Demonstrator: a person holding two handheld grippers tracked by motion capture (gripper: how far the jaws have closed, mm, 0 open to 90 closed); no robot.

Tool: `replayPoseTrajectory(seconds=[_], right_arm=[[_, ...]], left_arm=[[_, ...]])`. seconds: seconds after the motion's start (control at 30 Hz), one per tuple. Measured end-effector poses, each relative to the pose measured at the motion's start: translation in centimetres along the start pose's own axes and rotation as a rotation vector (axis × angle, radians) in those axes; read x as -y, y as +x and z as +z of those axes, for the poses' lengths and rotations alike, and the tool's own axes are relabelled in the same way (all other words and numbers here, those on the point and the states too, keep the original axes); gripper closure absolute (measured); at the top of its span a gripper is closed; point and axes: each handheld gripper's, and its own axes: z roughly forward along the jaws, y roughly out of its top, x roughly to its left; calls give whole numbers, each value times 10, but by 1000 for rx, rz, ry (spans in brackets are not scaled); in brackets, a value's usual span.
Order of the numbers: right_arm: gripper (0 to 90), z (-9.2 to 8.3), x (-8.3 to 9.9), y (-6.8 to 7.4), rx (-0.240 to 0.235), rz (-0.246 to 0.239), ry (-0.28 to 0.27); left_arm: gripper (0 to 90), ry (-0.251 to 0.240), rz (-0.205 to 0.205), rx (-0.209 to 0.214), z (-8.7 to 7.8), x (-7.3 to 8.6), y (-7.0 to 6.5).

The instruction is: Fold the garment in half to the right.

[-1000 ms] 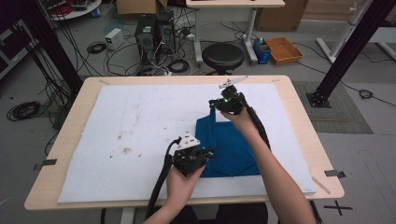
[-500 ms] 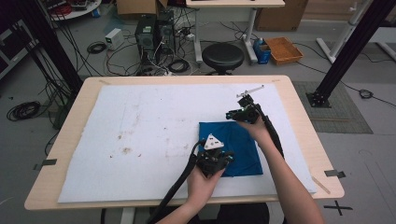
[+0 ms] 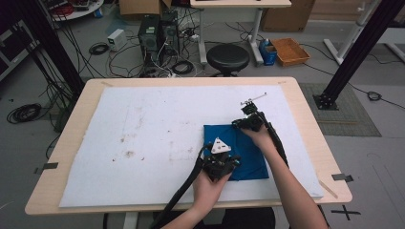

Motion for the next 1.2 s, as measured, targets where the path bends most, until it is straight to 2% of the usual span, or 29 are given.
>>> replayPoseTrajectory(seconds=[0.03,0.1,0.23,0.37,0.5,0.67,0.83,0.9,1.0,1.13,1.2], right_arm=[[895,-1,0,1,1,-12,-3],[900,-2,0,2,-1,-22,-12],[900,-8,-1,-1,-6,-16,-32],[900,-21,0,-9,-5,-13,-70],[900,-33,3,-22,-9,3,-96],[900,-46,5,-38,17,1,-85],[900,-51,7,-46,79,-43,-61],[900,-52,9,-48,104,-56,-60],[900,-51,12,-52,136,-72,-63],[900,-49,14,-53,153,-88,-70],[891,-49,15,-53,153,-89,-66]], left_arm=[[853,-2,-4,3,0,0,0],[853,-6,-5,4,0,0,0],[853,-9,-6,14,1,-1,0],[853,-10,-13,28,9,-3,-3],[853,-5,-2,48,21,-9,-13],[853,-6,-1,70,39,-19,-24],[847,7,-8,103,58,-23,-32],[792,15,-19,135,63,-23,-34],[686,20,-9,181,67,-21,-38],[517,20,-7,203,64,-20,-40],[477,18,-1,203,57,-21,-38]])
